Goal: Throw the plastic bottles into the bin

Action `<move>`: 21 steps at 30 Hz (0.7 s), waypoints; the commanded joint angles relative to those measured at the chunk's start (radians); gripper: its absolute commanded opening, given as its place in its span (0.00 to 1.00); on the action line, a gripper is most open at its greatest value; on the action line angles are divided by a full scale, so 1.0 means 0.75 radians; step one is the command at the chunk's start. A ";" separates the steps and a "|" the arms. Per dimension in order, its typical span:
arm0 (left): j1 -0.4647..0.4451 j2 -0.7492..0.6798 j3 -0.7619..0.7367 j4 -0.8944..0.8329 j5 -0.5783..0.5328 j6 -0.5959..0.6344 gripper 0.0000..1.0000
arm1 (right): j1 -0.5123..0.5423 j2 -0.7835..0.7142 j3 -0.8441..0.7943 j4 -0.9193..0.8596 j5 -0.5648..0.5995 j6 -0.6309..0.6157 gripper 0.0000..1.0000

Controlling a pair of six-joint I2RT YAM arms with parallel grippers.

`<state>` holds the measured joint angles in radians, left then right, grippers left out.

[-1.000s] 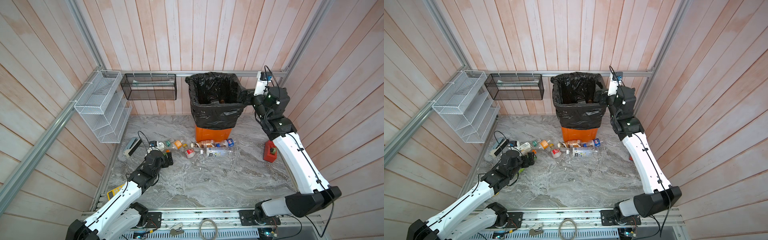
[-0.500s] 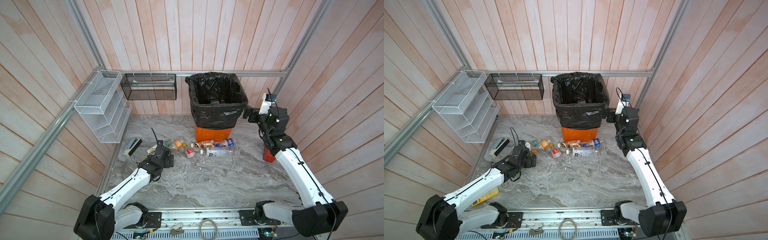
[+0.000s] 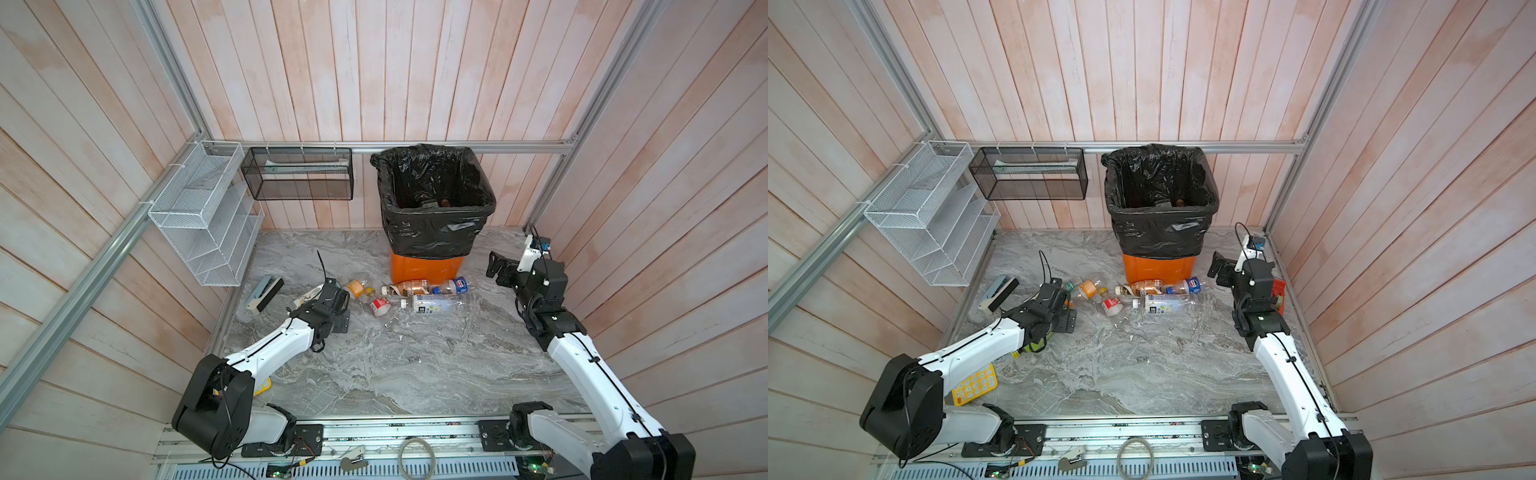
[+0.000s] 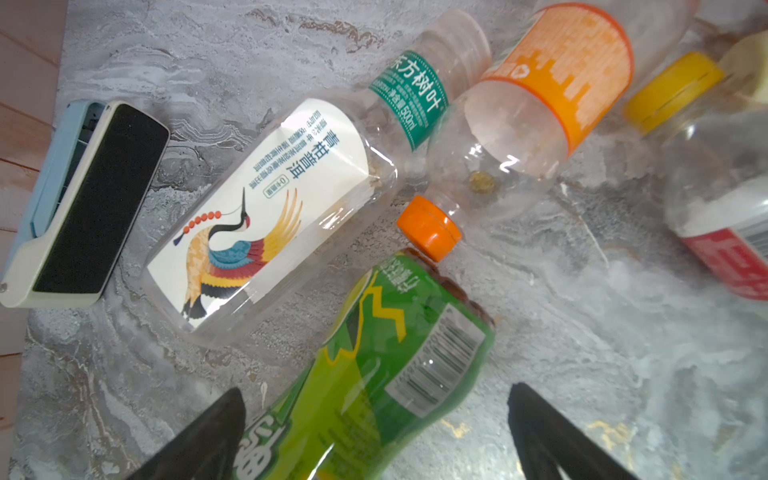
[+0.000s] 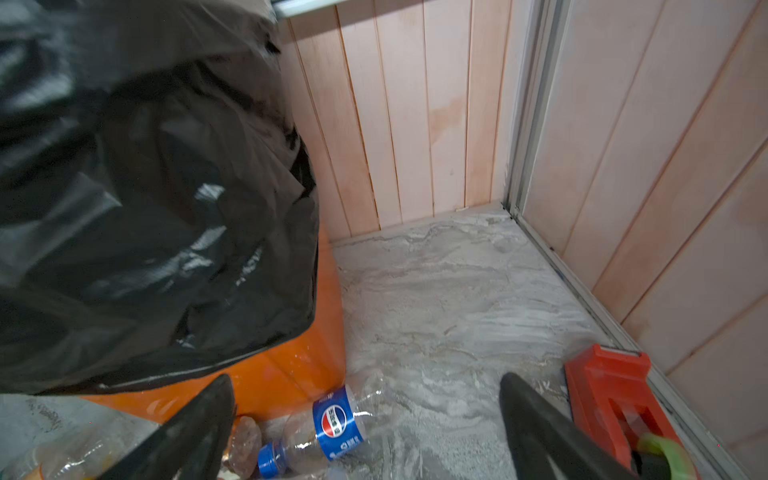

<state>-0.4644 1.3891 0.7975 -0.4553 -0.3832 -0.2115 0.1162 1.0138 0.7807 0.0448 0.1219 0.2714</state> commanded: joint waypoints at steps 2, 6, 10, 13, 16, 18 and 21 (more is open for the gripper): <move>0.007 0.051 0.055 -0.050 -0.039 0.061 1.00 | -0.034 -0.035 -0.083 0.060 -0.018 0.066 0.99; 0.006 0.102 0.055 -0.068 -0.028 0.069 0.99 | -0.058 -0.038 -0.157 0.056 -0.046 0.087 0.99; 0.006 0.137 0.070 -0.078 0.033 0.071 0.96 | -0.075 -0.050 -0.212 0.061 -0.052 0.107 0.99; 0.007 0.150 0.075 -0.080 0.095 0.077 0.93 | -0.081 -0.057 -0.229 0.063 -0.047 0.119 0.99; 0.005 0.162 0.084 -0.088 0.162 0.075 0.90 | -0.084 -0.057 -0.236 0.072 -0.050 0.127 0.99; 0.002 0.173 0.088 -0.092 0.199 0.074 0.89 | -0.084 -0.054 -0.235 0.077 -0.050 0.129 0.99; -0.001 0.187 0.097 -0.103 0.256 0.064 0.87 | -0.087 -0.047 -0.234 0.079 -0.052 0.129 0.99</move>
<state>-0.4641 1.5116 0.8433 -0.5125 -0.2623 -0.1608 0.0570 0.9852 0.6159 0.0769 0.0921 0.3531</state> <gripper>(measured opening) 0.876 0.992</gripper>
